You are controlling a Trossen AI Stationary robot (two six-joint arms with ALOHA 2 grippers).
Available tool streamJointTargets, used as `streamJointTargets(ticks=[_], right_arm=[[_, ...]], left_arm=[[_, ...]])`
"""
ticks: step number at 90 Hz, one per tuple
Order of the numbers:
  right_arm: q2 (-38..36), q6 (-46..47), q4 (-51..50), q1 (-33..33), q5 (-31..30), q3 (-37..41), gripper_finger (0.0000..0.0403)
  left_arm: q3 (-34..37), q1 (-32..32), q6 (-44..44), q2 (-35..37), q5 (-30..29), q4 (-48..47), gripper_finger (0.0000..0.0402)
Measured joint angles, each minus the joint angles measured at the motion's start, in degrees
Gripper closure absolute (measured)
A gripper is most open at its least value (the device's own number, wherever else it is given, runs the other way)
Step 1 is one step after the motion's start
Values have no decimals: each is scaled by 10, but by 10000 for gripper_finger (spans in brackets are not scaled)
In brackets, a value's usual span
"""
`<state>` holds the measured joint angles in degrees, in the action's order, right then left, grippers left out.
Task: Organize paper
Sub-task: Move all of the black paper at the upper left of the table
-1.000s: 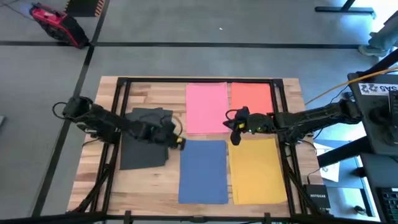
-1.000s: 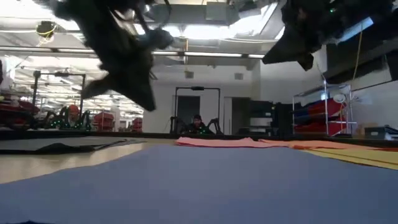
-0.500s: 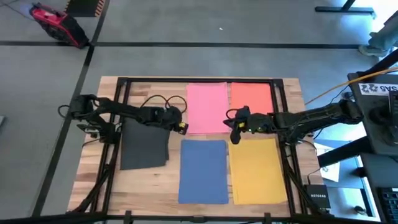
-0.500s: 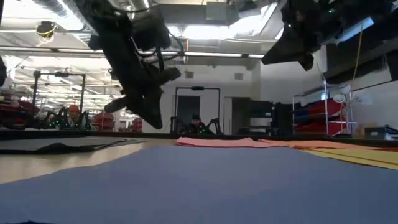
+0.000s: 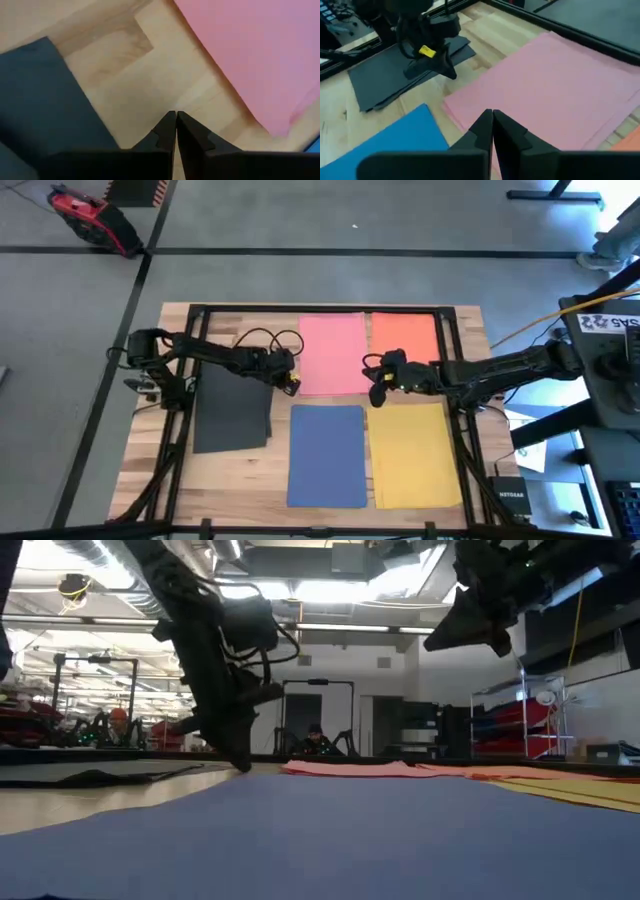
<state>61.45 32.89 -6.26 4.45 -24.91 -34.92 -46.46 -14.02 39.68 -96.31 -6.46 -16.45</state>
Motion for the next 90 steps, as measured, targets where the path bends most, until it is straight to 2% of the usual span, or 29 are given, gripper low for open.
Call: streamJointTargets(ticks=[28,67,90], right_arm=[[0,8,-5,-34,23,0,403],[0,-48,-12,-60,51,0,403],[0,-35,-11,-60,28,0,403]], left_arm=[[0,-22,-10,0,5,-29,401],[1,-28,115,9,-33,-107,402],[3,-48,90,20,-62,-146,402]])
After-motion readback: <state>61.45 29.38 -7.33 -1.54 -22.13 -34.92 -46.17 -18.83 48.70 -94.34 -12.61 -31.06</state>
